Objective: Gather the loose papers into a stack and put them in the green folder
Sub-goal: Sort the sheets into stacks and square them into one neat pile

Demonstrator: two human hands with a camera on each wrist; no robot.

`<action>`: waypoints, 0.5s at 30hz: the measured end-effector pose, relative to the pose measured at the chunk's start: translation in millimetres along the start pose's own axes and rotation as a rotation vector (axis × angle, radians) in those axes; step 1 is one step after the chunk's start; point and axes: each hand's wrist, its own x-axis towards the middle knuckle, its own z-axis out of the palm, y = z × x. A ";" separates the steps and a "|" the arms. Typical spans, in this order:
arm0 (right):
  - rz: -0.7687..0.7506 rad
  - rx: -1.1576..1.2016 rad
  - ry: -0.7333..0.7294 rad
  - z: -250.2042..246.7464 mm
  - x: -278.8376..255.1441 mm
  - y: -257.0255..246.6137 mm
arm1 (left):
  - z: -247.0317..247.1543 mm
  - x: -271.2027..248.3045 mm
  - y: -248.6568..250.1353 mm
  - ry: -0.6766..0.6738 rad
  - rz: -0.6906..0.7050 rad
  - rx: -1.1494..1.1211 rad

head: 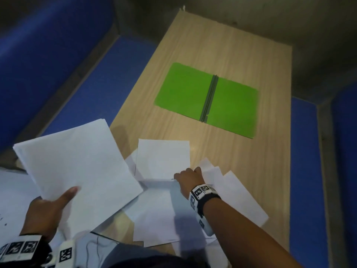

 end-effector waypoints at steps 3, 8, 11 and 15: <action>-0.011 0.008 0.004 -9.0 -0.9 14.1 | 2.6 -11.8 7.1 -0.031 0.061 -0.018; -0.023 0.209 -0.035 -42.0 -24.3 56.4 | 13.3 -20.5 14.3 -0.071 0.128 -0.035; -0.047 0.234 -0.078 -46.1 -34.6 82.8 | 18.6 -29.2 21.4 -0.096 0.155 -0.038; -0.086 0.110 -0.145 -27.0 -33.8 96.5 | 25.6 -27.0 18.1 -0.110 0.139 -0.045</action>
